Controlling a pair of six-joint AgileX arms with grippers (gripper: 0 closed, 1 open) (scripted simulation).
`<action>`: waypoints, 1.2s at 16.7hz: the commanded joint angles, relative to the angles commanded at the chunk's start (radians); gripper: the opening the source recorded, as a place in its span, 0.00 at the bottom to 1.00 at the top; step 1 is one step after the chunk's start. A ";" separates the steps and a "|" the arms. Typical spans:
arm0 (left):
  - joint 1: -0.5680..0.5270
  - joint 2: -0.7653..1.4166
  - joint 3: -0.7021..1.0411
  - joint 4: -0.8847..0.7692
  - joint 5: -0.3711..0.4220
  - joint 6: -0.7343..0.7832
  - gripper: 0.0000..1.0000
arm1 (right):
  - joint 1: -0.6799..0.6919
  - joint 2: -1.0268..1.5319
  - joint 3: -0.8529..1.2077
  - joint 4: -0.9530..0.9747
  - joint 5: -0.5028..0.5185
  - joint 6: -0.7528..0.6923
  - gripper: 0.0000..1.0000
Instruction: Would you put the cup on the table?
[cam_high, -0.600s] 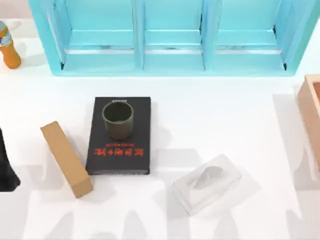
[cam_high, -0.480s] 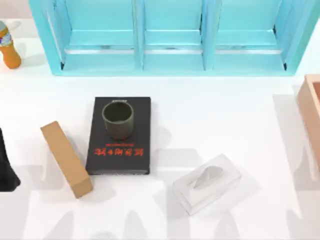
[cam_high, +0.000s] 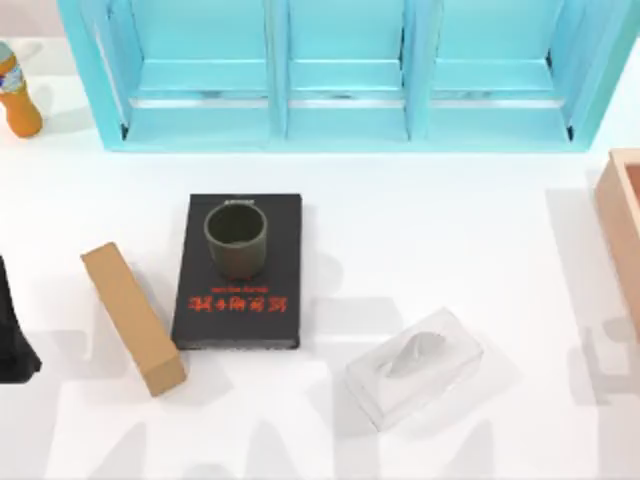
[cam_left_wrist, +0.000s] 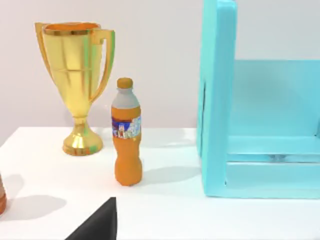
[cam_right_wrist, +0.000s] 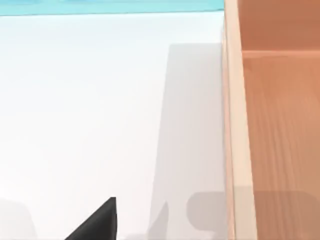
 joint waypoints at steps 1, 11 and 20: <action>0.000 0.000 0.000 0.000 0.000 0.000 1.00 | 0.027 0.082 0.050 -0.063 0.000 0.023 1.00; 0.000 0.000 0.000 0.000 0.000 0.000 1.00 | 0.358 1.074 0.918 -0.724 0.022 0.330 1.00; 0.000 0.000 0.000 0.000 0.000 0.000 1.00 | 0.611 1.861 1.952 -1.134 0.112 0.608 1.00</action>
